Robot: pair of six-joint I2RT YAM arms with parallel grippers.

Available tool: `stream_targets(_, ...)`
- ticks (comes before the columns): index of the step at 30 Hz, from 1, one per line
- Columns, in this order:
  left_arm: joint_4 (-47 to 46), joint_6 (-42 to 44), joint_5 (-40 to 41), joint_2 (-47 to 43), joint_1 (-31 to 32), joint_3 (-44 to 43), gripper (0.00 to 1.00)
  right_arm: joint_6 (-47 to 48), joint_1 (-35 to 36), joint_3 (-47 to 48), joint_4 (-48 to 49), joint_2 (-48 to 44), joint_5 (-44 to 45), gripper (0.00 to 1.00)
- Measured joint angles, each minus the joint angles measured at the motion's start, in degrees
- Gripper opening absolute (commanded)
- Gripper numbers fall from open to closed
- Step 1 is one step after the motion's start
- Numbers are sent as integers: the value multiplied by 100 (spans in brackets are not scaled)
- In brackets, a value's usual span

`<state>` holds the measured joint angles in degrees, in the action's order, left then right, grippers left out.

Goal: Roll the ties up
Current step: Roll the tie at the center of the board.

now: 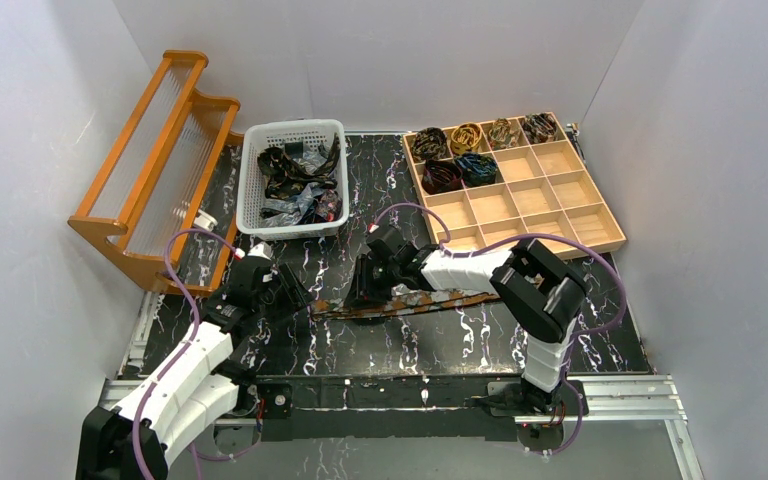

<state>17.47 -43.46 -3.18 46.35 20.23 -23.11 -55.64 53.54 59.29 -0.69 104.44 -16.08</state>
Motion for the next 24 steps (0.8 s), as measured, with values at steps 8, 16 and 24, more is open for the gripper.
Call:
stream_targets(8,11,-2,-2,0,0,0,53,-57,0,28,50,105,-114,34)
stream_targets(16,9,-4,-4,0,0,0,53,-131,0,31,87,164,-238,25)
stream_targets(24,7,-9,-15,-7,0,0,53,-168,0,33,68,227,-256,22)
